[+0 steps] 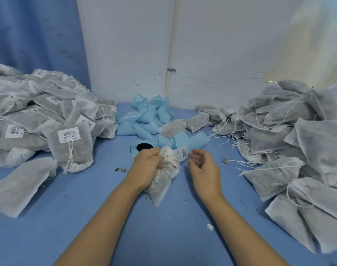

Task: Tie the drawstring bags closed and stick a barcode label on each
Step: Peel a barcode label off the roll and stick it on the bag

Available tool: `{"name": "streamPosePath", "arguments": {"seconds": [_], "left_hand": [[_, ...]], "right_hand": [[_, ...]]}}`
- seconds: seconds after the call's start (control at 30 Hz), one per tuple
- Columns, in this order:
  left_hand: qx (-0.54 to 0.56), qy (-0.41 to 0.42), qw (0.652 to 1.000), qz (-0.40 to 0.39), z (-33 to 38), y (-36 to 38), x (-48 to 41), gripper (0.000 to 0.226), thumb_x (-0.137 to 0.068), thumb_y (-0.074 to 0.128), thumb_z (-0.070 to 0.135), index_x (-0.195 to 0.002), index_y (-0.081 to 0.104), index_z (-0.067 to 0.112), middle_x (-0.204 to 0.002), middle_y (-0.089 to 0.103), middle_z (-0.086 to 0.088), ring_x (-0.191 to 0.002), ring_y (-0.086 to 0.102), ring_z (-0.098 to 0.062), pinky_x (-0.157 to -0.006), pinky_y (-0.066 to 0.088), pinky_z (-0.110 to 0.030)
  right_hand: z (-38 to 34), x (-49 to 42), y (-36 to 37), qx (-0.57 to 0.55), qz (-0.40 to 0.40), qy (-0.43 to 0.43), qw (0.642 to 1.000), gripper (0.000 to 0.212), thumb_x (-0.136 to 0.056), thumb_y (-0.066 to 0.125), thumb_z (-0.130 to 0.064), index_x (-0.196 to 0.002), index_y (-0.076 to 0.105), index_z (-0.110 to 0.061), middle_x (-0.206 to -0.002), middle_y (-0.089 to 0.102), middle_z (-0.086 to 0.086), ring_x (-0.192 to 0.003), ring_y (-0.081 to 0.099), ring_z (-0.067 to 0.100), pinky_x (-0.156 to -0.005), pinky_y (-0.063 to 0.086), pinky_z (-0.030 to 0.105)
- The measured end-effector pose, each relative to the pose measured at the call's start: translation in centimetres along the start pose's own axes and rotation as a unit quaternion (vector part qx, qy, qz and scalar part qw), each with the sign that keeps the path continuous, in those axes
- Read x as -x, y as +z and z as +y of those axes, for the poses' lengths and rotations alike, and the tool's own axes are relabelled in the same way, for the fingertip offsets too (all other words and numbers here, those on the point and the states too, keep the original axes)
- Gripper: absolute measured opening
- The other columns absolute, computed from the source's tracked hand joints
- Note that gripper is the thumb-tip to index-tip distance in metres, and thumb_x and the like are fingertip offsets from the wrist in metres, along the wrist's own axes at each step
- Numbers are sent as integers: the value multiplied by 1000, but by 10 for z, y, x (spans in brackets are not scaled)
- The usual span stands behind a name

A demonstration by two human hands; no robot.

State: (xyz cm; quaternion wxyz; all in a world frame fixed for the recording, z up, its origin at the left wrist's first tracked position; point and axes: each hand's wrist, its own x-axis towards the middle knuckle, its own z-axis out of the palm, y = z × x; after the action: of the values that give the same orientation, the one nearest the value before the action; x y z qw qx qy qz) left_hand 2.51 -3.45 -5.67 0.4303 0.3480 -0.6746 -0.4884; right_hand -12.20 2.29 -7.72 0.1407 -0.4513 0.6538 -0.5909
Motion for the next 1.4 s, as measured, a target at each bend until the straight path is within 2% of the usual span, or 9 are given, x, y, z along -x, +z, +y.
{"name": "streamPosePath", "arguments": {"seconds": [0.13, 0.27, 0.6, 0.8, 0.9, 1.07, 1.2, 1.3, 1.4], "left_hand": [[14, 6, 999, -31, 5, 2, 5, 13, -53, 43, 5, -58, 38, -6, -62, 32, -7, -59, 30, -14, -52, 24, -21], [15, -3, 999, -35, 5, 4, 5, 20, -49, 41, 8, -59, 40, -9, -63, 33, -8, -60, 30, -15, -51, 24, -20], [22, -20, 999, -30, 7, 4, 5, 28, -50, 42, 8, -65, 47, -14, -69, 39, -11, -67, 34, -19, -61, 28, -29], [17, -30, 999, -20, 7, 4, 4, 12, -68, 40, -19, -60, 41, -11, -68, 34, -11, -67, 30, -21, -57, 24, -28], [19, -29, 999, -17, 6, 4, 4, 14, -69, 40, -19, -59, 40, -9, -68, 34, -10, -66, 30, -20, -55, 24, -25], [32, -36, 998, 33, 4, 7, 0, 29, -75, 40, -15, -56, 34, 7, -61, 33, -7, -61, 31, -17, -57, 24, -27], [-9, -45, 996, 79, 1, 15, -2, 32, -86, 41, -5, -61, 36, 13, -64, 38, 3, -62, 35, -11, -50, 29, -14], [-9, -36, 997, 63, 2, 18, -2, 24, -89, 42, -4, -100, 61, 6, -96, 59, 0, -92, 53, -15, -82, 40, -12], [59, -28, 997, 50, 8, 20, 0, 48, -87, 48, -7, -130, 55, 14, -128, 59, 0, -121, 52, -15, -105, 39, -26]], "right_hand": [[-2, 1, 3, -36, -81, 7, 996, 26, -90, 61, -4, -114, 63, -15, -107, 67, -9, -102, 62, 3, -92, 47, 19], [-3, 3, 4, -67, -100, 1, 993, 22, -90, 61, -6, -92, 63, -28, -92, 70, -15, -87, 64, -6, -78, 48, 13], [-5, 4, 3, -141, -88, 10, 986, 11, -94, 59, -12, -92, 63, -22, -75, 72, -16, -69, 64, -5, -63, 44, 7], [-7, 4, 1, -147, -76, 11, 986, 10, -95, 56, -14, -92, 64, -19, -74, 72, -16, -67, 63, 2, -62, 46, 8], [-6, 4, 0, -152, -52, 26, 987, 6, -94, 59, -16, -92, 64, -18, -69, 70, -10, -66, 54, 14, -56, 42, 10], [-6, -1, -4, -146, 91, 46, 984, 14, -91, 63, -16, -84, 68, -27, -85, 67, -8, -78, 58, 8, -73, 47, 23], [-11, 0, -8, -223, 127, 74, 964, 17, -90, 61, -6, -83, 69, -20, -77, 68, -2, -67, 61, 1, -68, 48, 12], [-16, 2, -7, -226, 112, 91, 963, 20, -86, 63, -1, -82, 73, -19, -75, 69, -11, -65, 59, -5, -64, 44, 7], [-23, 5, -3, -272, 97, 117, 950, 17, -86, 63, -3, -81, 73, -16, -77, 71, -5, -72, 62, 3, -72, 49, 15]]}}
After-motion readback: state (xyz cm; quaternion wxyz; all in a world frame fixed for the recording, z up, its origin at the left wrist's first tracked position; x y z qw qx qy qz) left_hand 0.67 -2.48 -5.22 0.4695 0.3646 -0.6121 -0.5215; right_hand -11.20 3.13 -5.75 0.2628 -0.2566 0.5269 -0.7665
